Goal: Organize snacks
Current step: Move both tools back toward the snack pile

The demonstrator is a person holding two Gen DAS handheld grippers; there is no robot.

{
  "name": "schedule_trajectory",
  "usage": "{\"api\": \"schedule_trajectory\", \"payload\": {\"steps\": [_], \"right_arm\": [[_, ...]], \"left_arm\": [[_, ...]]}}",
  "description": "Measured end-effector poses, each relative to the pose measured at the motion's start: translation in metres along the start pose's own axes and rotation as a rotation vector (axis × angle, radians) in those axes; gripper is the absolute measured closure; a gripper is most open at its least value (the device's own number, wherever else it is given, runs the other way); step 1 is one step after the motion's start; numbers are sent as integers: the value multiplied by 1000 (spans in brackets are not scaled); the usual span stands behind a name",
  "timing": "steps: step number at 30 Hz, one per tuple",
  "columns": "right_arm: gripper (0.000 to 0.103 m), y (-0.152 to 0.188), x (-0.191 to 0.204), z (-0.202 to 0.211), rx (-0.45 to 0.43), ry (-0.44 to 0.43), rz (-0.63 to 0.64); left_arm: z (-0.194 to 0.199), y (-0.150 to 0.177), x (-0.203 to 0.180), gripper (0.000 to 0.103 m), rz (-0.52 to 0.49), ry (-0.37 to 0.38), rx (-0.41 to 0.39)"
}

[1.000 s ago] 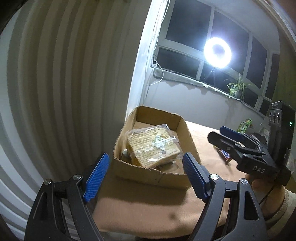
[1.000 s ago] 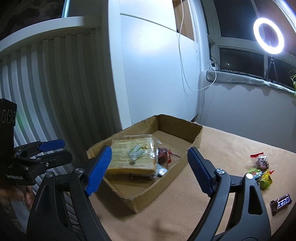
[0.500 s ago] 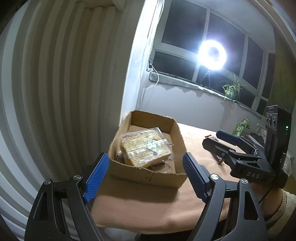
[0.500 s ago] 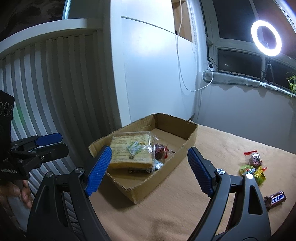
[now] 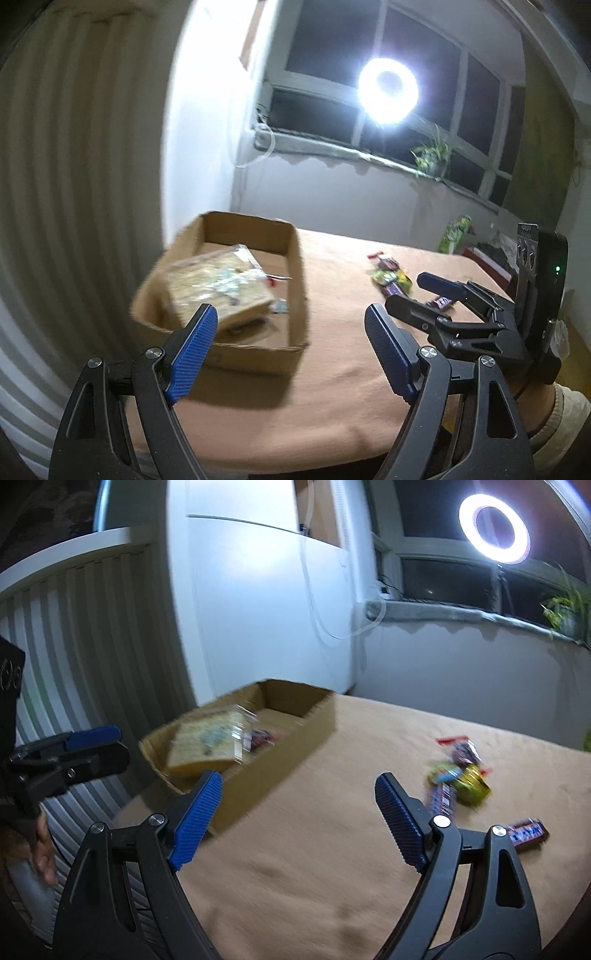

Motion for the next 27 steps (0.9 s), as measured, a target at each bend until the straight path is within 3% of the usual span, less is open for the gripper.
{"api": "schedule_trajectory", "payload": {"steps": [17,27], "right_arm": [[15,40,-103,33,56,104,-120],[15,79,-174,38,204,173,-243]], "left_arm": [[-48,22,-100,21,-105,111,116],[-88,40,-142,21,-135,173,187]]}}
Point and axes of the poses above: each gripper's, at about its wrist camera, not at the fingertips, and z roughly against the way its jaws point, x to its left, y to its underside, the point moved 10 cm from there along -z, roughly the way its jaws point, and after that the axes turned 11 degrees about -x, right-handed, at the moved point
